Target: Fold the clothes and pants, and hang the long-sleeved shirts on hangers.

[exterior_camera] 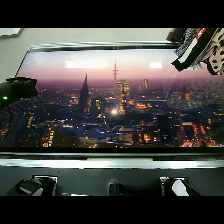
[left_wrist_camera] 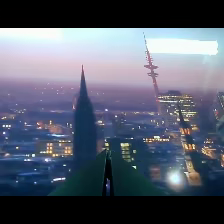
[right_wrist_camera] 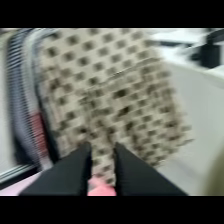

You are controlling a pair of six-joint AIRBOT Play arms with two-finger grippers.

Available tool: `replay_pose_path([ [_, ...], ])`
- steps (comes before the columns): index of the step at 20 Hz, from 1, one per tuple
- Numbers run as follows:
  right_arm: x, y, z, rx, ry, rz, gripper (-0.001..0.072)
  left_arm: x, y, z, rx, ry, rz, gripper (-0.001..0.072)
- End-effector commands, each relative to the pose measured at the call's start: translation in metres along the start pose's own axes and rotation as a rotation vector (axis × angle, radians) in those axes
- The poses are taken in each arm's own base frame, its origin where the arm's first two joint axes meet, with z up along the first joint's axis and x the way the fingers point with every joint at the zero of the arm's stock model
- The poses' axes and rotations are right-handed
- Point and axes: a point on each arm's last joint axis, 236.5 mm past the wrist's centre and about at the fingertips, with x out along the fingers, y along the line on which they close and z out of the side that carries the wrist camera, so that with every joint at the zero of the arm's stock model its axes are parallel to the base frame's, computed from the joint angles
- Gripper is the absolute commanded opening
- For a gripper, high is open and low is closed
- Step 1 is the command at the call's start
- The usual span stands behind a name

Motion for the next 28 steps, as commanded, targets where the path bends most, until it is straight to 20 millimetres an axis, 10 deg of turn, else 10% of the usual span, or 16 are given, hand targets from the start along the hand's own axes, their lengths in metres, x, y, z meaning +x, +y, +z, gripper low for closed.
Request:
replay_pose_path([
  [1,0.011,0.098,-0.047,-0.006,0.16,0.413,0.0097,0.006,0.003,-0.011,0.002,0.026,0.01,0.0022],
  [6,0.014,0.195,-0.216,-0.371,0.57,0.578,0.0026,0.025,0.014,-0.054,0.01,0.126,0.038,0.002],
  [9,-0.047,0.231,-0.342,-0.55,0.902,0.734,0.0025,0.028,0.029,-0.089,0.03,0.238,0.094,0.0019],
  [12,-0.096,0.238,-0.416,-0.589,1.062,0.788,0.0025,0.032,0.04,-0.114,0.09,0.3,0.122,0.0019],
  [15,-0.11,0.23,-0.442,-0.555,1.139,0.75,0.0026,0.034,0.043,-0.123,0.144,0.322,0.118,0.002],
  [28,-0.116,0.224,-0.444,-0.571,1.172,0.747,0.0033,0.034,0.043,-0.122,0.159,0.322,0.118,0.0021],
])
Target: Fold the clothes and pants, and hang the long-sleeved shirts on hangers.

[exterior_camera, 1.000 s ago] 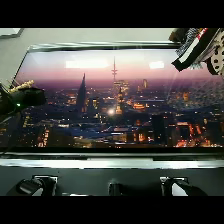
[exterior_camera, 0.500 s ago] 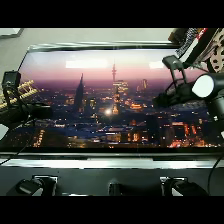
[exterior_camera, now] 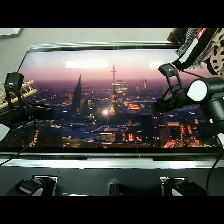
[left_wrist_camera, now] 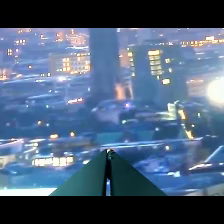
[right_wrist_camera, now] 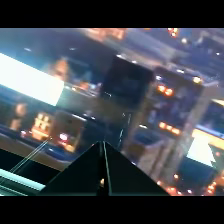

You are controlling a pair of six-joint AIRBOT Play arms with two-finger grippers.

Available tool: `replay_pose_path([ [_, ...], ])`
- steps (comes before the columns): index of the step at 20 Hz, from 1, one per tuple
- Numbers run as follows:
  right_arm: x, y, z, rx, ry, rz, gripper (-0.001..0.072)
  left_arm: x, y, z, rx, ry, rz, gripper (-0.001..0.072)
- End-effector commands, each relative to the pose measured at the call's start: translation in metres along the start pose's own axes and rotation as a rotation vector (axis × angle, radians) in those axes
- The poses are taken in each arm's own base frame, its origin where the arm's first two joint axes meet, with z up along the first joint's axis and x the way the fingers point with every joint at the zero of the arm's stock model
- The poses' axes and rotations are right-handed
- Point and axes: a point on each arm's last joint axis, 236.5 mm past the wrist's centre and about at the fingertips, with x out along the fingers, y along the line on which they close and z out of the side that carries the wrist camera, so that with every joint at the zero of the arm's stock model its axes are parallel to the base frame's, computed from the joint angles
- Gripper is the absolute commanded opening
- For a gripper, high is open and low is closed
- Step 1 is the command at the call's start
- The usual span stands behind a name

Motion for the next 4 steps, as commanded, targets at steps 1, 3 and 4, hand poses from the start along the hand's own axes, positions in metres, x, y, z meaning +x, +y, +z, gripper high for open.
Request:
replay_pose_path([
  [1,0.0002,0.0005,-0.0008,0.001,0.003,0.001,0.0033,-0.0002,0.0002,0.0,0.003,-0.001,0.001,0.0021],
  [3,0.0002,0.0005,-0.0008,0.001,0.003,0.001,0.0033,-0.0002,0.0002,0.0,0.003,-0.001,0.001,0.0021],
  [4,0.0001,0.0005,-0.0007,0.001,0.002,0.001,0.0033,-0.0002,0.0002,0.0,0.003,-0.001,0.001,0.0022],
])
